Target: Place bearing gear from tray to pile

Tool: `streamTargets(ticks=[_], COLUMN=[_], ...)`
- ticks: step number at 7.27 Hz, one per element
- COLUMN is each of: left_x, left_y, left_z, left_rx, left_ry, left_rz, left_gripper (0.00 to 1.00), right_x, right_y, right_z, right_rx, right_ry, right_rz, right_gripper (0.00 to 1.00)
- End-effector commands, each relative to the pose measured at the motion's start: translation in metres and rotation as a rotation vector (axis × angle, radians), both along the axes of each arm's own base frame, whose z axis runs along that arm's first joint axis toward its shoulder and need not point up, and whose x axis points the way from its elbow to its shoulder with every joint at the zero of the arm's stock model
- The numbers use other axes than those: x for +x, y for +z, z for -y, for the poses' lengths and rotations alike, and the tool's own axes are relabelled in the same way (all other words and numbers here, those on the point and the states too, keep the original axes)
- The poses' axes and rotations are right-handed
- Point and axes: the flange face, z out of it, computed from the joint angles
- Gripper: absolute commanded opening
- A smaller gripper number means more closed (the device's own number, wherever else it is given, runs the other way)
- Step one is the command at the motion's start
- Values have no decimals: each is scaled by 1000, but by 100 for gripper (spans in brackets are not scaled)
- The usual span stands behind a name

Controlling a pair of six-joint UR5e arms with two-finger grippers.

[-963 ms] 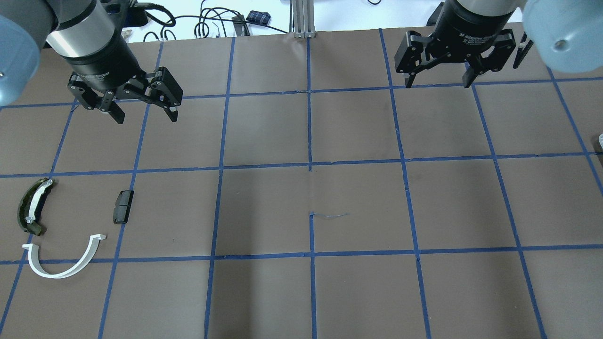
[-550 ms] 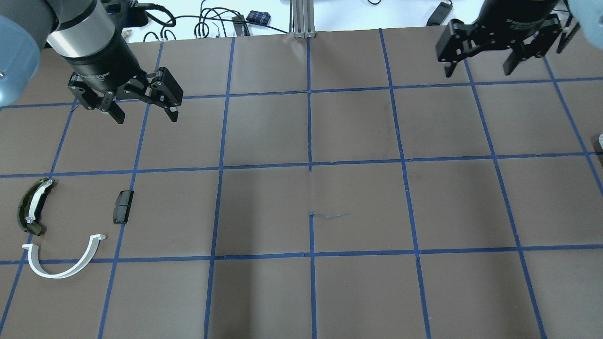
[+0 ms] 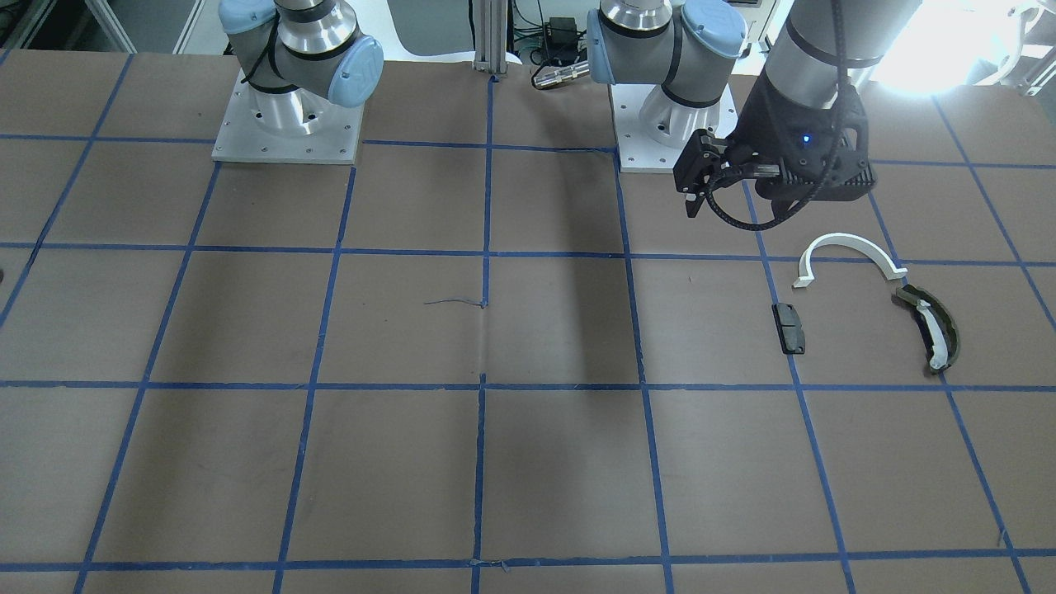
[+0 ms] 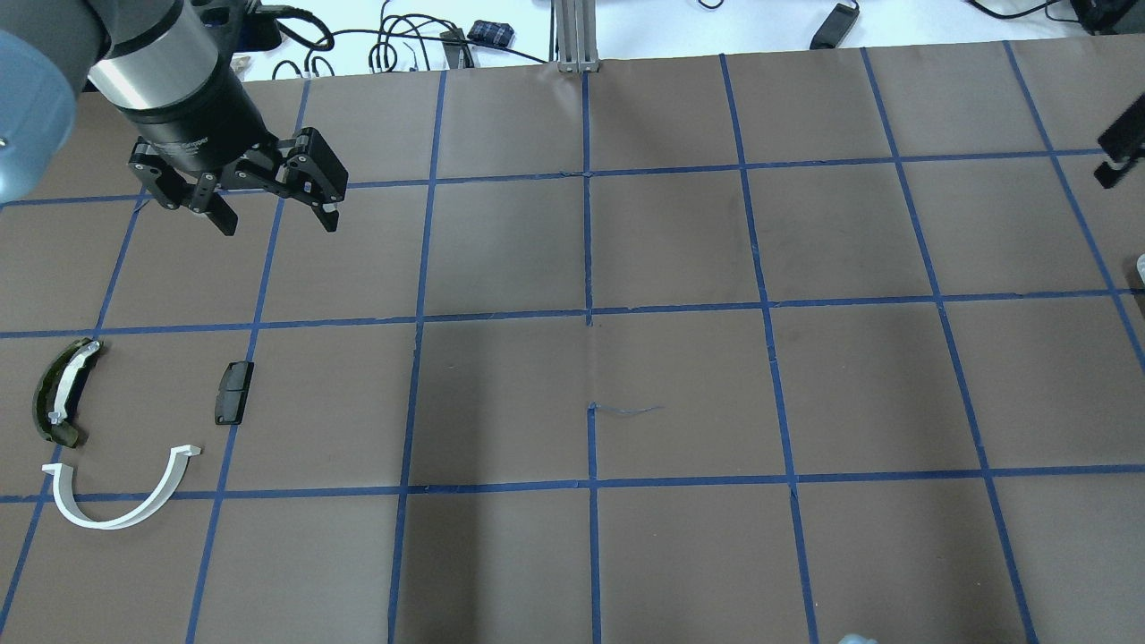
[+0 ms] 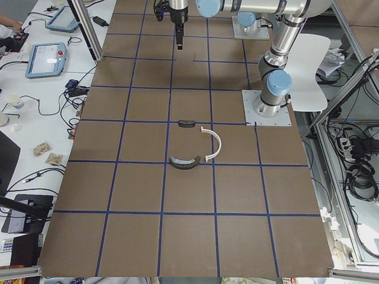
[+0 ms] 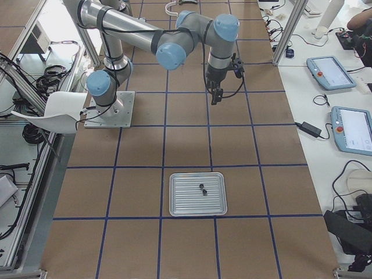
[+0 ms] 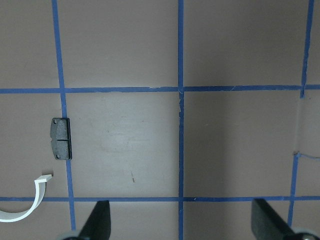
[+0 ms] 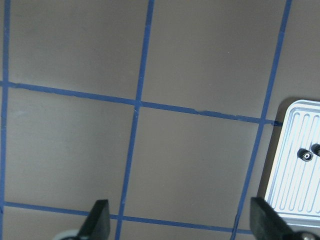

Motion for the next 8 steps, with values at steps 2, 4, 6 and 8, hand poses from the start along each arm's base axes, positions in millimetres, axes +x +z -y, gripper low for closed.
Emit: streamTargets(ticks=[2,4,6,8], left_x=[1,1,1,0], left_y=[0,0,-1,-1], left_z=[-1,-1,-1,-1], left_rx=[1,1,3,3], left_ry=[-2,-1,-2,-1], left_rz=[1,1,1,0], left_gripper=[100,100,100,100], right_x=[-150,-215,-252,-265], right_y=[-63,-108,-178,-195], right_z=[-23,-47,-26,-31], right_rx=[-1,15,-63,-59], right_ry=[107,15,58,259], right_rz=[9,30,24,31], right_gripper=[95,89,89,92])
